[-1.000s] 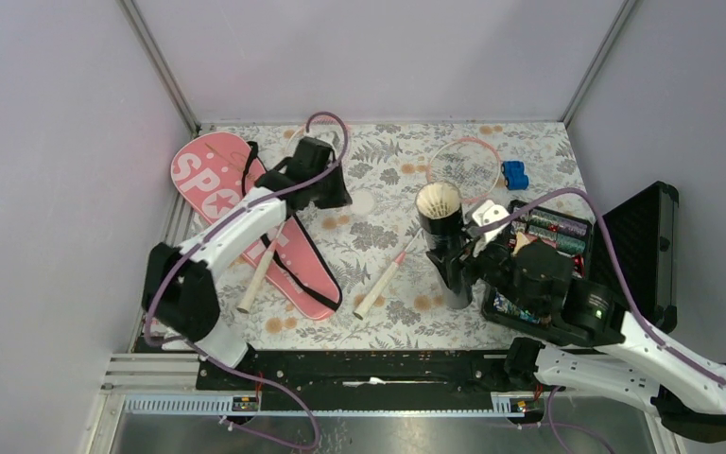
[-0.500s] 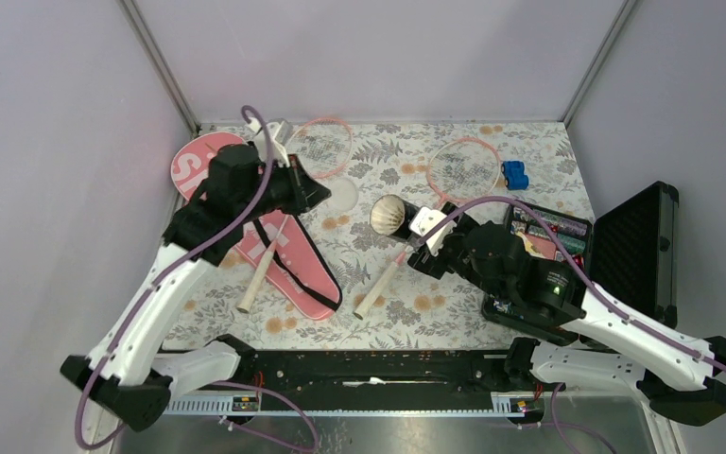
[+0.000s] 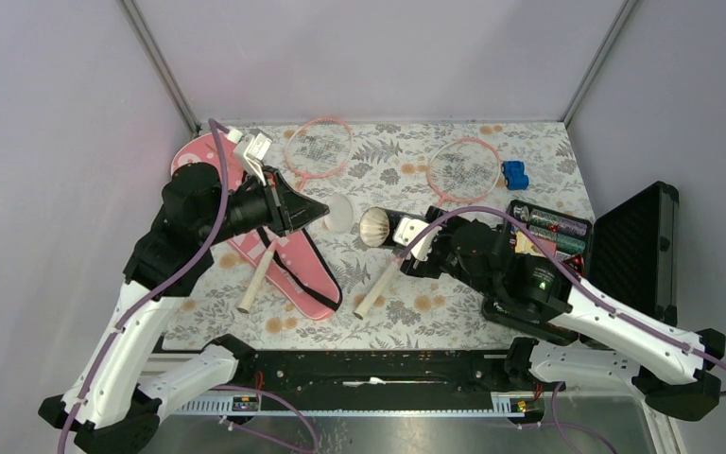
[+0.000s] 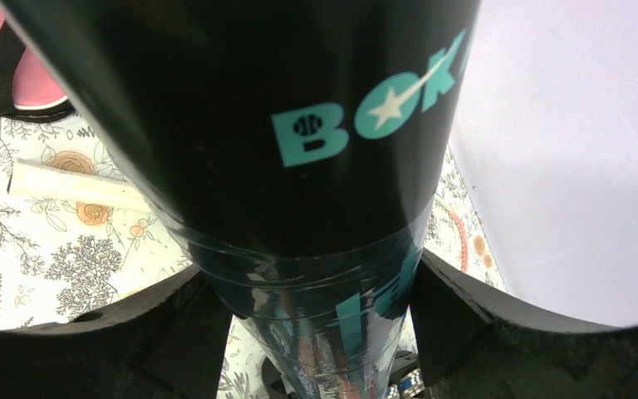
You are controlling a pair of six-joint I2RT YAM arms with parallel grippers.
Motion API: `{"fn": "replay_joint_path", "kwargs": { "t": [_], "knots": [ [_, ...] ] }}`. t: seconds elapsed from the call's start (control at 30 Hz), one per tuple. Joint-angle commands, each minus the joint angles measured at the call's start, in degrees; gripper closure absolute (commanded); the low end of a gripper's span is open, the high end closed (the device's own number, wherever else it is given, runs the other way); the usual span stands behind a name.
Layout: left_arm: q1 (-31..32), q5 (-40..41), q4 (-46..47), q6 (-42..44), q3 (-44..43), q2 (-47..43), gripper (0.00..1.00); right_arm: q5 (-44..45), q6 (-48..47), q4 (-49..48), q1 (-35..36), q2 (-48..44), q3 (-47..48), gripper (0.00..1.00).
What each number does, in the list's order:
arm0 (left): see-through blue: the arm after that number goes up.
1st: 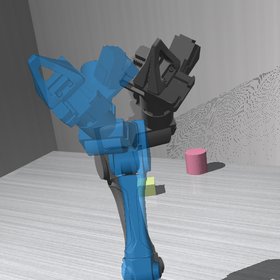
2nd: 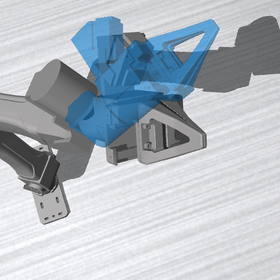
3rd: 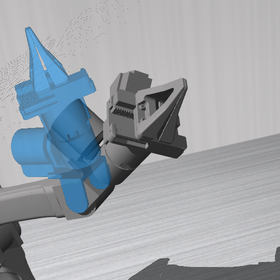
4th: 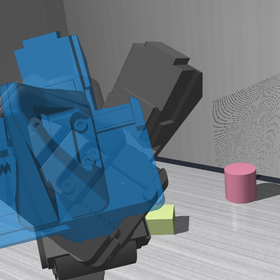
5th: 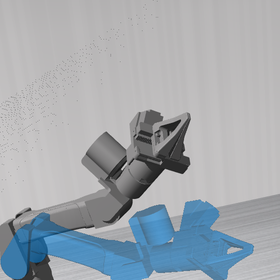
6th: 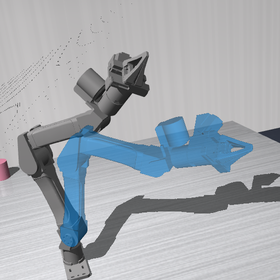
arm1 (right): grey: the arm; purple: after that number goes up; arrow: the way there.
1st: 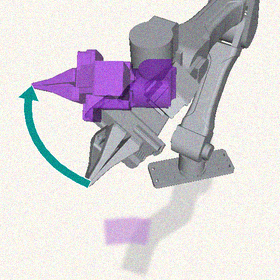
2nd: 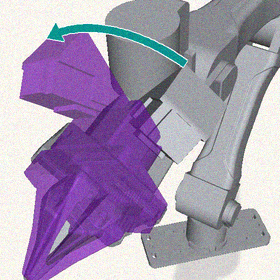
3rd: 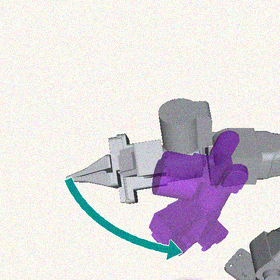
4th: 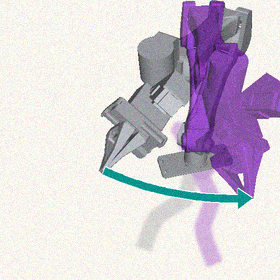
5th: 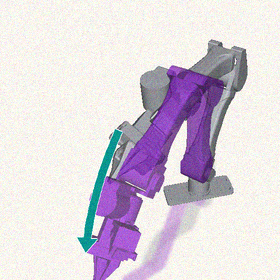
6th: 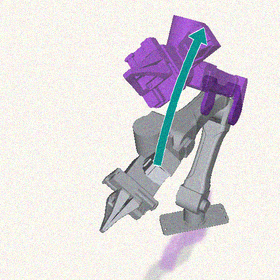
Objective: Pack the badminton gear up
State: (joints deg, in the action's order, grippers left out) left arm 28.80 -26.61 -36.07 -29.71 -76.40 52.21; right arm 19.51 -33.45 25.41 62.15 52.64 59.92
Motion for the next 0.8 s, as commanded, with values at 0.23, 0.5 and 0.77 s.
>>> {"fn": "replay_joint_path", "kwargs": {
  "t": [0.23, 0.5, 0.77],
  "knots": [
    [3.1, -5.5, 9.3, -7.0, 3.5, 0.3, 1.00, 2.4, -0.4, -4.1, 0.2, 4.6, 4.1, 0.67],
    [5.2, -5.2, 14.0, -9.2, 6.5, 2.0, 1.00, 1.8, 0.8, -5.2, 0.3, 6.0, 5.7, 0.67],
    [5.3, 1.9, 9.7, -6.7, 4.1, 2.1, 1.00, 1.1, 0.6, -6.0, 0.3, 5.2, 4.6, 0.67]
  ]
}}
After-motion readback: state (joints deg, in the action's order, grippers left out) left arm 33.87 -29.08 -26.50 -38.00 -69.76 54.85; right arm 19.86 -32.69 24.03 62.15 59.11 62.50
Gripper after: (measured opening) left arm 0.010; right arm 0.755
